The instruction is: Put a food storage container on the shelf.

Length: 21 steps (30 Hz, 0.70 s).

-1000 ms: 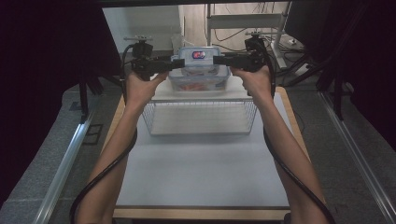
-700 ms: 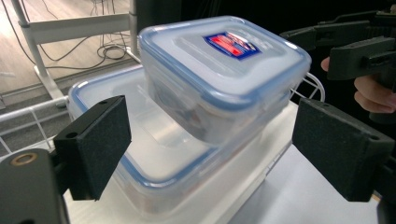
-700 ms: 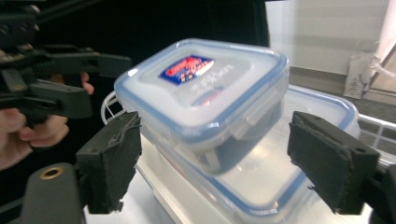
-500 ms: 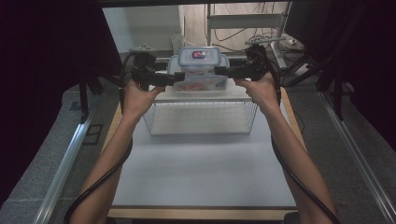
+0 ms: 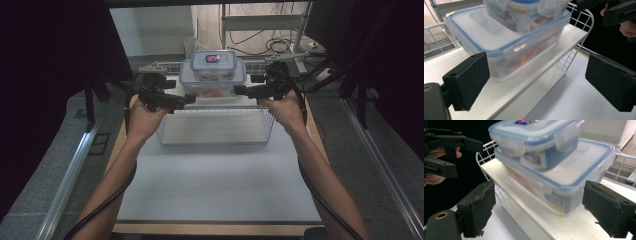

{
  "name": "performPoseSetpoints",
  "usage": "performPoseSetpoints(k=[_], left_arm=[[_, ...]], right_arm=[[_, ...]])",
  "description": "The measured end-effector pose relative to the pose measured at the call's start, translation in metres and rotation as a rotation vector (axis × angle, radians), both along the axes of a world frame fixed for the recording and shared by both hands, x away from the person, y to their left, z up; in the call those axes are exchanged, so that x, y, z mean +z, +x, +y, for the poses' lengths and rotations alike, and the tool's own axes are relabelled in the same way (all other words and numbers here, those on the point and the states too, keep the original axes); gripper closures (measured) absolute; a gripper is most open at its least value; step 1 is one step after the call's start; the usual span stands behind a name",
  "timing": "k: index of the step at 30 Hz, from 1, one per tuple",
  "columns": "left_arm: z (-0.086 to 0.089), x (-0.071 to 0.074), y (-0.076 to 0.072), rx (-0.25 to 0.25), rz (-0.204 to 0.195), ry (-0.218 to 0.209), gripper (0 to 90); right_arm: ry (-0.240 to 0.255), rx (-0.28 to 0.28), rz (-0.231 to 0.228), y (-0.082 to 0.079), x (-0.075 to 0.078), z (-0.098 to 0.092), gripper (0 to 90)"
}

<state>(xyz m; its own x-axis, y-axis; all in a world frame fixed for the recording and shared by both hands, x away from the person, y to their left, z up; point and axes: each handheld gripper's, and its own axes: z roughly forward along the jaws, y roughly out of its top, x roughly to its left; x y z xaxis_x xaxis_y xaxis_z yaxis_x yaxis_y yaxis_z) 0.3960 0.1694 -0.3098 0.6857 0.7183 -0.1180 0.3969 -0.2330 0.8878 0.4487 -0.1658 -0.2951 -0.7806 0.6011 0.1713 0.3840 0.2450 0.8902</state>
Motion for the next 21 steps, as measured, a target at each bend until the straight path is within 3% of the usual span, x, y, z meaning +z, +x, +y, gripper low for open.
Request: performPoseSetpoints(k=[12, 21], left_arm=[[0.001, -0.017, -0.030, -0.021, -0.029, 0.014, 4.6], [-0.001, -0.038, -0.050, -0.026, -0.055, 0.050, 4.3]], right_arm=[[-0.032, -0.004, -0.026, -0.026, -0.013, -0.011, 9.6], [-0.059, 0.005, -0.012, -0.044, -0.033, -0.012, 6.5]])
